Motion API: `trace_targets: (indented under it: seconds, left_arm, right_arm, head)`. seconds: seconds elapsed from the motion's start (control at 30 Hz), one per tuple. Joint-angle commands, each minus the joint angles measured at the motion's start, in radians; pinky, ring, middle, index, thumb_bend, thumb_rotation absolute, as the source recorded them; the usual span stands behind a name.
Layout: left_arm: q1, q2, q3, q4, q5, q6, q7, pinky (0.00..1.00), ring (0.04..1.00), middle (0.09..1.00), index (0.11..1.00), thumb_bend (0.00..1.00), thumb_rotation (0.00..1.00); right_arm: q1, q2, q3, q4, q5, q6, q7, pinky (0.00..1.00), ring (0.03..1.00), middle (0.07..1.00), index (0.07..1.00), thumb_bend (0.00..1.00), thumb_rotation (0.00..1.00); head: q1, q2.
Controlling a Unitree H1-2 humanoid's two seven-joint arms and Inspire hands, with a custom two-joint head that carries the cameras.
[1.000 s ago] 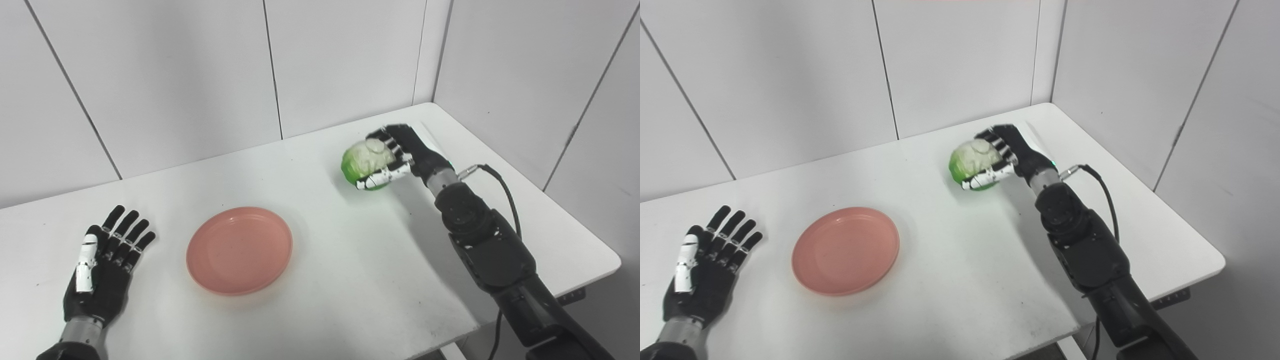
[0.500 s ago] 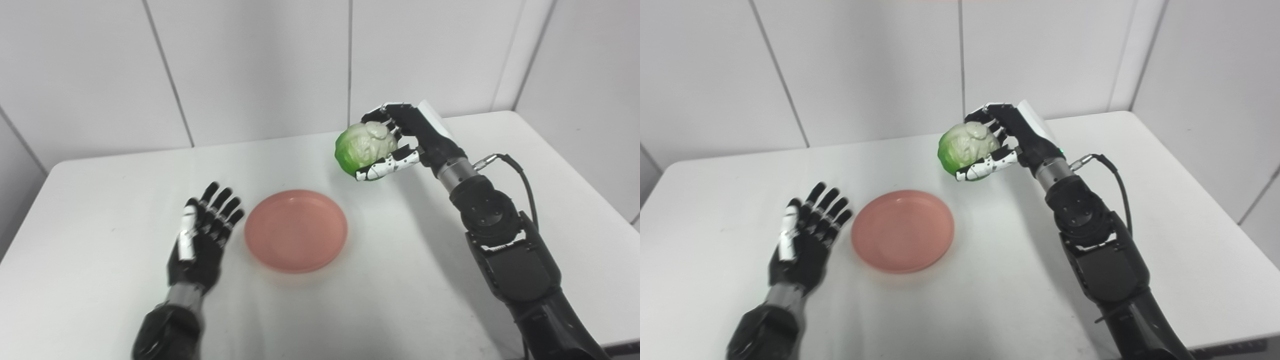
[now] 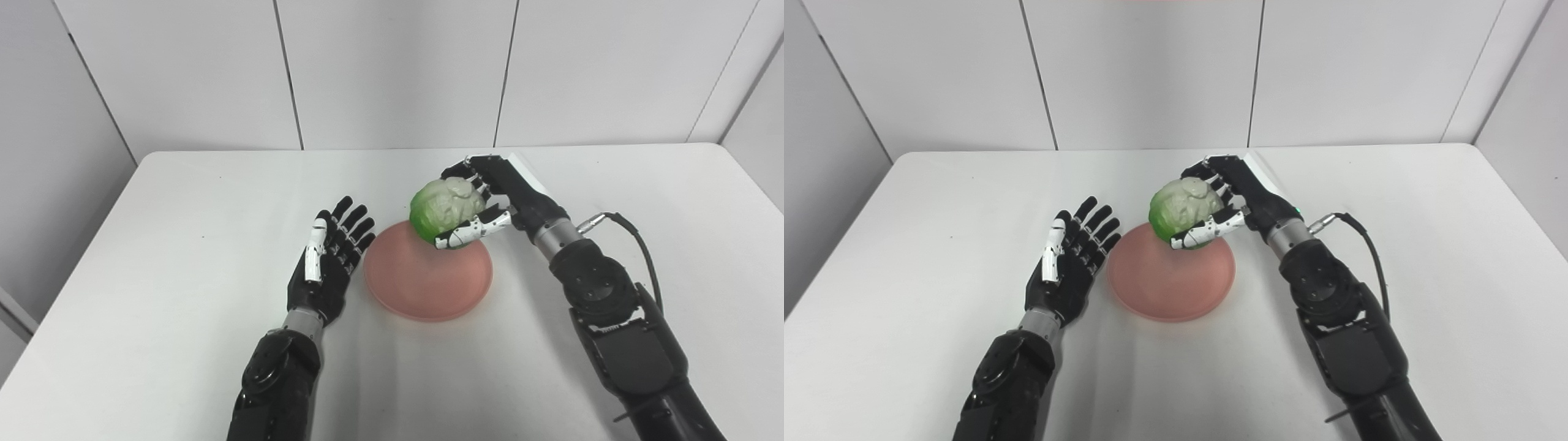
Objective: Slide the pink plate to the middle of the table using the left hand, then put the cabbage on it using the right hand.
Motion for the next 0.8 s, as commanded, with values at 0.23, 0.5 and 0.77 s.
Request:
trace_targets:
  seconds: [0.23, 0.5, 0.77]
  left_arm:
    - [0.019, -0.013, -0.015, 0.036, 0.031, 0.078, 0.043, 0.92, 0.905, 0.907, 0.903, 0.33, 1.0]
    - [0.019, -0.013, -0.013, 0.025, 0.031, 0.087, 0.051, 0.9, 0.895, 0.899, 0.89, 0.33, 1.0]
    - [0.023, -0.006, -0.01, 0.01, 0.02, 0.102, 0.05, 0.91, 0.904, 0.908, 0.899, 0.33, 1.0]
  right_arm:
    - [-0.045, 0.029, 0.04, 0.074, -0.025, -0.117, -0.016, 0.34, 0.413, 0.455, 0.516, 0.53, 0.0]
    - [-0.046, 0.038, 0.059, 0.178, -0.069, -0.213, -0.049, 0.34, 0.405, 0.451, 0.519, 0.53, 0.0]
    - [-0.039, 0.029, 0.066, 0.215, -0.106, -0.283, -0.07, 0.32, 0.38, 0.439, 0.528, 0.52, 0.0]
  head:
    - [-0.001, 0.008]
    - [-0.023, 0.017]
    - [-0.049, 0.027]
